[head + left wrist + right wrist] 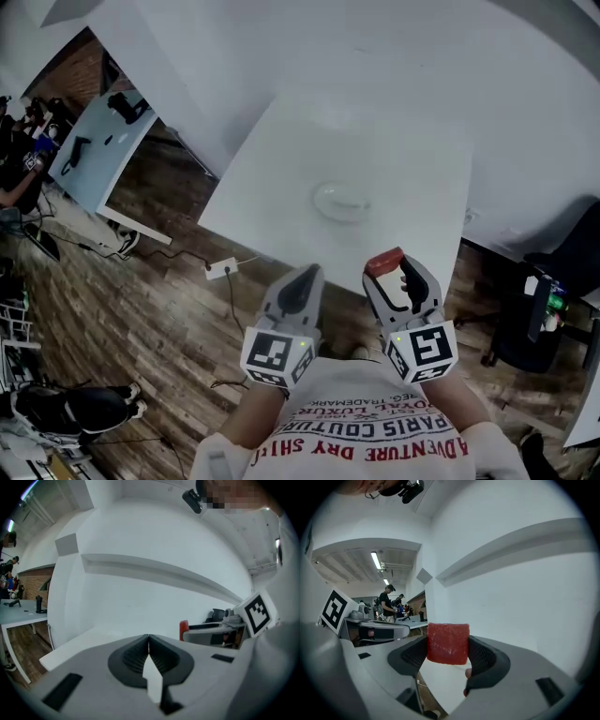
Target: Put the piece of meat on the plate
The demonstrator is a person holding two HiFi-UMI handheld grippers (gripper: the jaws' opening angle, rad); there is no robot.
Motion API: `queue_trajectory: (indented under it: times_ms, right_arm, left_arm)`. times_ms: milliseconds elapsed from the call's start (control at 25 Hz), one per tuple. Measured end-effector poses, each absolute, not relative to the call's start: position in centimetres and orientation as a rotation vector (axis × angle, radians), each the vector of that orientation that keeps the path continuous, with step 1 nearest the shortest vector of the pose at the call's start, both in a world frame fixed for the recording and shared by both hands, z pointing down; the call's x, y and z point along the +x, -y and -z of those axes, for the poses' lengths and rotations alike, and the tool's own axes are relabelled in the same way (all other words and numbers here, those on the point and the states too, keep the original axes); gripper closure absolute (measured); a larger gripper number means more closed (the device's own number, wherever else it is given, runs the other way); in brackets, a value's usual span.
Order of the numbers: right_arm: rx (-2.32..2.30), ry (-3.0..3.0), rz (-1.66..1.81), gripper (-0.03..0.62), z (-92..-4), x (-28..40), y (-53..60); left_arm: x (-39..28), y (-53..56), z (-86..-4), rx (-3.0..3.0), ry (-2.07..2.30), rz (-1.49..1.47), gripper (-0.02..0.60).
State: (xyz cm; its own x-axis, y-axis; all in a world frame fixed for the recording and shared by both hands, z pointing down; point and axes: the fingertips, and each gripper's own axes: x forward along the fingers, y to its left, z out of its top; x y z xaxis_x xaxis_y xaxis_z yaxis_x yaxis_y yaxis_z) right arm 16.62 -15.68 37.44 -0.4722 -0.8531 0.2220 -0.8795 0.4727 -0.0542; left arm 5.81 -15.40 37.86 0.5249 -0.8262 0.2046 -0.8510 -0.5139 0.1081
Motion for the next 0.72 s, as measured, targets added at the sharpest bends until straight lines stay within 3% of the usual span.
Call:
queue_trajectory:
  times_ms: [720]
  right_arm:
    - [1.878, 2.088, -0.621, 0.319, -44.5, 13.8, 32.7]
  left_arm:
    - [2.8, 36.0, -41.3, 2.724, 0.942, -0.327, 0.575]
